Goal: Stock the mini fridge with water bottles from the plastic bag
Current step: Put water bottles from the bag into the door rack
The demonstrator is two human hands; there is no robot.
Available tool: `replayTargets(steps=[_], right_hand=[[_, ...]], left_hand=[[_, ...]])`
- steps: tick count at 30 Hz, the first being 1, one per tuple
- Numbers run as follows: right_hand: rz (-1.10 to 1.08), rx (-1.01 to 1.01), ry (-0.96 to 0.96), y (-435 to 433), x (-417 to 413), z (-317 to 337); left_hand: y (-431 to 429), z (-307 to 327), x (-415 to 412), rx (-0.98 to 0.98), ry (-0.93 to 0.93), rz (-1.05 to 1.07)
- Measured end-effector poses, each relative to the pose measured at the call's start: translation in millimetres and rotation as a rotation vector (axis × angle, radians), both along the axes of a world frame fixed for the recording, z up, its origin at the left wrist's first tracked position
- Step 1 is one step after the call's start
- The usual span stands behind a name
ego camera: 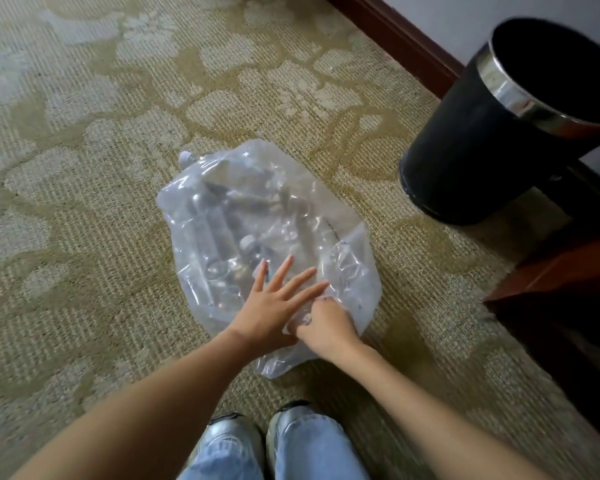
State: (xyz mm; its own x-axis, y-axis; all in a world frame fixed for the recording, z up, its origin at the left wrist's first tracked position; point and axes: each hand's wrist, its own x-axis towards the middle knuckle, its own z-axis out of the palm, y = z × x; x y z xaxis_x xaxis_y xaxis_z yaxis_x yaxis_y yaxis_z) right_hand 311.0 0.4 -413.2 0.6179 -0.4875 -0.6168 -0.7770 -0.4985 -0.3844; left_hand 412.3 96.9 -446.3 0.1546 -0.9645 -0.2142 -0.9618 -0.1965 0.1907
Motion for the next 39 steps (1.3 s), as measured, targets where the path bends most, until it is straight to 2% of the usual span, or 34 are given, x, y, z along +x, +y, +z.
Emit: replayTargets(steps=[2, 6, 13, 16, 18, 21, 23, 27, 28, 30, 32, 34, 36, 39], right_hand=[[-0.073, 0.072, -0.116, 3, -12, -1], [-0.168, 0.237, -0.249, -6, -36, 7], [-0.333, 0.186, -0.405, 0, -42, 27], [-0.358, 0.156, -0.483, -2, -52, 48], [-0.359, 0.159, -0.517, -10, -62, 67], [-0.458, 0.243, -0.589, -24, -77, 101], [-0.546, 0.292, -0.665, -27, -81, 125], [-0.624, 0.356, -0.798, -21, -78, 172], [-0.627, 0.37, -0.831, -18, -78, 185], [-0.633, 0.396, -0.89, -8, -80, 206], [-0.661, 0.435, -0.925, 5, -85, 222], [-0.659, 0.456, -0.939, 17, -90, 235], [-0.64, 0.483, -0.948, 29, -91, 249], [-0.638, 0.602, -0.987, 44, -90, 278]], left_hand=[[-3, 0, -2, 0.013, -0.018, 0.02], [-6, 8, 0, -0.042, 0.074, 0.083], [-8, 24, 0, -0.13, 0.203, 0.202], [-2, 37, 3, -0.162, 0.288, 0.311], [1, 51, 7, -0.126, 0.408, 0.423], [-10, 90, 10, -0.03, 0.501, 0.546], [-20, 125, 6, -0.05, 0.546, 0.661], [-24, 187, -10, -0.374, 0.923, 1.028], [-23, 201, -17, -0.403, 1.011, 1.111], [-21, 228, -29, -0.325, 1.297, 1.292], [-17, 258, -43, -0.154, 1.558, 1.399], [-16, 286, -55, -0.185, 1.742, 1.363], [-17, 317, -69, -0.372, 1.831, 1.281], [-13, 360, -87, -0.613, 1.762, 1.143]])
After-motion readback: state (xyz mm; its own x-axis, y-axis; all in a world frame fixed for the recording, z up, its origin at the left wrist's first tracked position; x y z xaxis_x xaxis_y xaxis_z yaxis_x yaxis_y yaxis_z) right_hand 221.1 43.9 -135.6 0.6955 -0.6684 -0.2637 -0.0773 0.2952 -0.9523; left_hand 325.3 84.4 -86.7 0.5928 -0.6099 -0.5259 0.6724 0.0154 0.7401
